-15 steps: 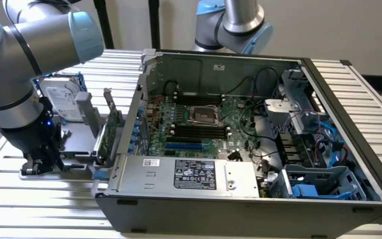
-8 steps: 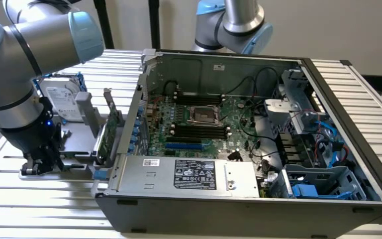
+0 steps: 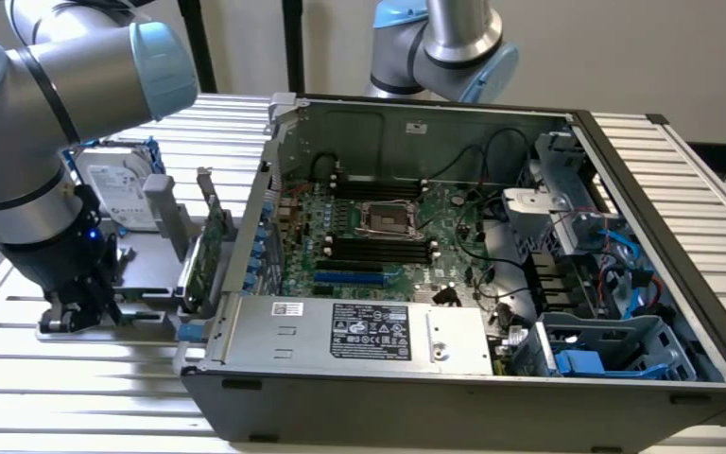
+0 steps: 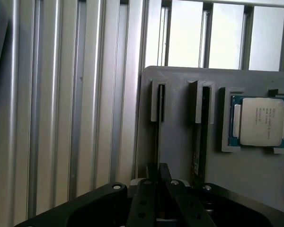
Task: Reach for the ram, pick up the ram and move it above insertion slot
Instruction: 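Pick up the ram and move it above insertion slot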
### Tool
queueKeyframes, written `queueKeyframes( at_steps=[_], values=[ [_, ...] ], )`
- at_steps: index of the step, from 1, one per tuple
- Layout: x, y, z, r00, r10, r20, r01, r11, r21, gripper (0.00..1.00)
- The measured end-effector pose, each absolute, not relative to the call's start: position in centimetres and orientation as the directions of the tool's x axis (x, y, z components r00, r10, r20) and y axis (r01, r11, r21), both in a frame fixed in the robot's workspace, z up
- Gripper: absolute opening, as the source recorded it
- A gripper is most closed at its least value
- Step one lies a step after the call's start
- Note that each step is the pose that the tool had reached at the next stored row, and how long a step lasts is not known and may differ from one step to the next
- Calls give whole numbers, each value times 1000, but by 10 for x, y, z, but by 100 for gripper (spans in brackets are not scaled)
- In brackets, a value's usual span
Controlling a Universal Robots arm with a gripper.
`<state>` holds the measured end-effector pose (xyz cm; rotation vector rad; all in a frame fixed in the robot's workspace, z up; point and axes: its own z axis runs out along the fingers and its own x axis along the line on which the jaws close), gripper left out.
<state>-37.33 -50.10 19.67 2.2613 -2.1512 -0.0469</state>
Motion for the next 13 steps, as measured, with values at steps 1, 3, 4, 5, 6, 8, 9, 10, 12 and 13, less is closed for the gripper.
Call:
queueKeyframes(
  at_steps=[1, 3, 4, 5, 6, 8, 9, 10, 12, 13],
  values=[
    [-373, -501, 197, 45, -999, -8, -998, -46, 35, 14],
    [-373, -501, 197, 38, -999, -8, -999, -38, 35, 14],
    [-373, -501, 197, 35, -999, -8, -999, -36, 35, 14],
    [-373, -501, 197, 35, -999, -8, -999, -35, 35, 14],
    [-373, -501, 197, 35, -999, -8, -999, -35, 35, 14],
    [-373, -501, 197, 35, -999, -8, -999, -35, 35, 14],
    [-373, -501, 197, 35, -999, -8, -999, -35, 35, 14],
    [-373, -501, 197, 35, -999, -8, -999, -35, 35, 14],
    [-373, -501, 197, 35, -999, -8, -999, -35, 35, 14],
    [-373, -501, 197, 35, -999, -8, -999, -35, 35, 14]
  ],
)
